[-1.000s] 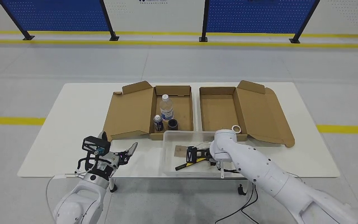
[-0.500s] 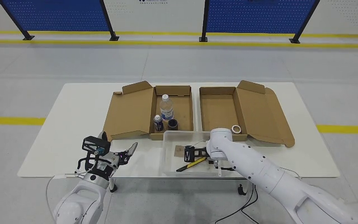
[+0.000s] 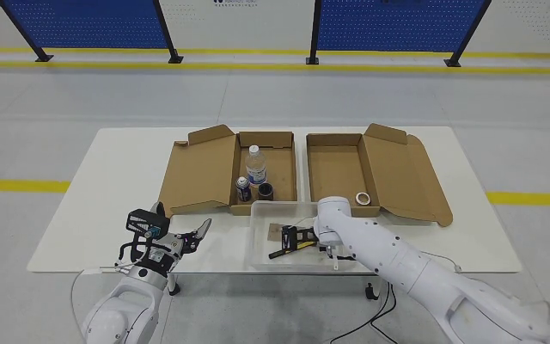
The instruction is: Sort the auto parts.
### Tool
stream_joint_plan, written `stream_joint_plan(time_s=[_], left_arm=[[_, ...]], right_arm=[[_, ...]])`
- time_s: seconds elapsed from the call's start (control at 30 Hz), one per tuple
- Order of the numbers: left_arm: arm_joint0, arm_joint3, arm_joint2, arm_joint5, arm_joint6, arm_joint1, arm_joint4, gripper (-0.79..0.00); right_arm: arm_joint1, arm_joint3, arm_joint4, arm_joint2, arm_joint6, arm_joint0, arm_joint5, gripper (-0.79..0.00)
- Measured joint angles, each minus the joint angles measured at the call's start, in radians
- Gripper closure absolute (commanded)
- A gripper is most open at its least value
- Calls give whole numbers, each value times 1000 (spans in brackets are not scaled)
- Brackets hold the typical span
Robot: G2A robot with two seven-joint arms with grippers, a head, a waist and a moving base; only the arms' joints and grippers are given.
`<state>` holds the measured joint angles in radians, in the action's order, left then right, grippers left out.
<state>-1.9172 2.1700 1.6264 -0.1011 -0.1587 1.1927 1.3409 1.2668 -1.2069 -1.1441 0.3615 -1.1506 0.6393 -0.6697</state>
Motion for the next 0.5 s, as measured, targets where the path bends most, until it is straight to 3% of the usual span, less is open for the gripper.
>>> stream_joint_plan(time_s=[0.5], left_arm=[[0,0,0,0,0,0,0,-785]], right_arm=[[-13,-67,90,79,-39,22,58,0]])
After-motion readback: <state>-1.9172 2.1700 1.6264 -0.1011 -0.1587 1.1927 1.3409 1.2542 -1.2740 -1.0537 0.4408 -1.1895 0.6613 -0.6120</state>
